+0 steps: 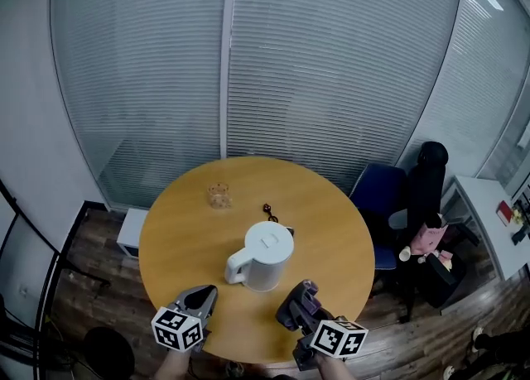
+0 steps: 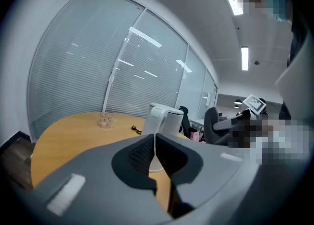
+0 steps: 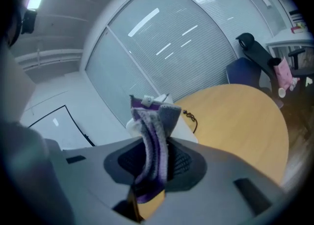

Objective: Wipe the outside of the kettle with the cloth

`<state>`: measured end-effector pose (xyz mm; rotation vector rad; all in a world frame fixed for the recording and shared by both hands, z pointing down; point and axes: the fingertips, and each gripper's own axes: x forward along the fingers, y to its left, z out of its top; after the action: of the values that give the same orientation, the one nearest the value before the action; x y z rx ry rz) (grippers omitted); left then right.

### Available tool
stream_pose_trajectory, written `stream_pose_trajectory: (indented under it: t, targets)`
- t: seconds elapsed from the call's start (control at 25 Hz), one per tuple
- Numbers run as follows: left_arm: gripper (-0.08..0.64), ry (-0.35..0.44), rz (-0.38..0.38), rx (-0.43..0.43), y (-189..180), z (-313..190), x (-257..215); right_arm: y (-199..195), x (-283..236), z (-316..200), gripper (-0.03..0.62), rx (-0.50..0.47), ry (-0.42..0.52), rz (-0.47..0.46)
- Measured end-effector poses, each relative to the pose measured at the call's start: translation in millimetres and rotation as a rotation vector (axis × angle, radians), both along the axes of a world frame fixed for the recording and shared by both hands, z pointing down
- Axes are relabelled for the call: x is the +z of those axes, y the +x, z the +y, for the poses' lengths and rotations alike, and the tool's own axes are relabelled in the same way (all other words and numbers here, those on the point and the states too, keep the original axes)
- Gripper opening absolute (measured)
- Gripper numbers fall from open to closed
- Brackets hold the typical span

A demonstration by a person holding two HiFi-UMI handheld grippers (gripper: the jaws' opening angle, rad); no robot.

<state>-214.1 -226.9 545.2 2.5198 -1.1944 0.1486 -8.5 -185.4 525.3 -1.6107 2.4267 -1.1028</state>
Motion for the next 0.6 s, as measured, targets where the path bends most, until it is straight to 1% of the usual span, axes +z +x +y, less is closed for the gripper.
stream_pose_trajectory:
  t: [0.04, 0.16, 0.24, 0.44, 0.6]
  targets:
    - [0.014, -0.003, 0.001, -0.027, -1.0, 4.8, -3.7, 1.1, -5.6, 3.8, 0.097, -0.011, 0.018, 0.015]
    - [0.011, 0.004, 0.01, -0.09, 3.0, 21.5, -15.0, 6.2, -19.3, 15.8, 0.097, -0.044, 0.064, 0.054]
    - [0.011, 0.013, 0.011, -0.106, 9.7, 35.1, -20.4, 10.9, -23.9, 24.3, 0.097, -0.062, 0.081, 0.068]
    - [0.009, 0.049, 0.027, -0.158, 22.2, 74.6, -33.3, 25.0, -29.1, 49.1, 0.097, -0.101, 0.1, 0.07]
    - [0.009, 0.053, 0.031, -0.175, 38.2, 111.9, -37.2, 37.0, -34.1, 72.9, 0.097, -0.126, 0.12, 0.084]
